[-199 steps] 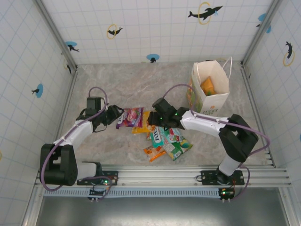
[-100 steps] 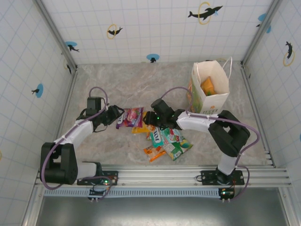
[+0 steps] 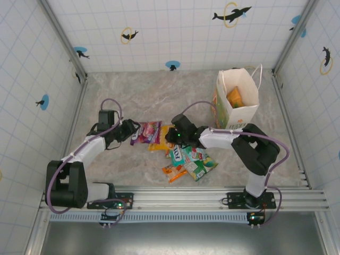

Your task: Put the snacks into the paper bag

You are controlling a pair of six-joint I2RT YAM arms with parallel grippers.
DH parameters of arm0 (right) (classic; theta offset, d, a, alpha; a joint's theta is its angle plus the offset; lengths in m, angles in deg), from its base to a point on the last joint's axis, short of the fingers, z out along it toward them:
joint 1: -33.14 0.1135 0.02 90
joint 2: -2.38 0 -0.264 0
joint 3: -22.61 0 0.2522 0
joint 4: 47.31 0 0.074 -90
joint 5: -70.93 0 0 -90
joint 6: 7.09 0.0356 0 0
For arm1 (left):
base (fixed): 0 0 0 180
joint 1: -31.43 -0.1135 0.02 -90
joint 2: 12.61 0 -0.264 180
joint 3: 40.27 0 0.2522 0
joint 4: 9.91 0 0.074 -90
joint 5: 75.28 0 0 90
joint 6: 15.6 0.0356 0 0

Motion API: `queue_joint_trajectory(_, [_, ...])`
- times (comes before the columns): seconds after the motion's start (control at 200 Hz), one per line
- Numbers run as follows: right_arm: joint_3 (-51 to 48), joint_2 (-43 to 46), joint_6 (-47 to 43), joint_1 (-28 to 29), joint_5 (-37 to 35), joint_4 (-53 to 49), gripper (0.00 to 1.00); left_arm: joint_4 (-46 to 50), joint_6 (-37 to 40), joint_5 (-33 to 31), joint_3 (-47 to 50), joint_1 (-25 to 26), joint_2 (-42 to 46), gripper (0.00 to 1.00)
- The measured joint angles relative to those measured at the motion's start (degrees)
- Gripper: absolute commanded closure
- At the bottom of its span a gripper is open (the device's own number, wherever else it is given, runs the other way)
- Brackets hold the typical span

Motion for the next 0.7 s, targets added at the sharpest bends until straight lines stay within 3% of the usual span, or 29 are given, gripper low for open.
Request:
queue_joint_trajectory(0.235, [-2.3,5.4,-0.3,0.1,-1.8,0.5,0.93,1.6,0.2,-0.2,-3.0,0.0,0.5,0.4])
queue_joint_trajectory(0.701, [0.6,18.0,-9.4,0.0,-14.4,-5.8,0.99,2.5,1.3,-0.7,-8.8,0.9,4.4,0.4])
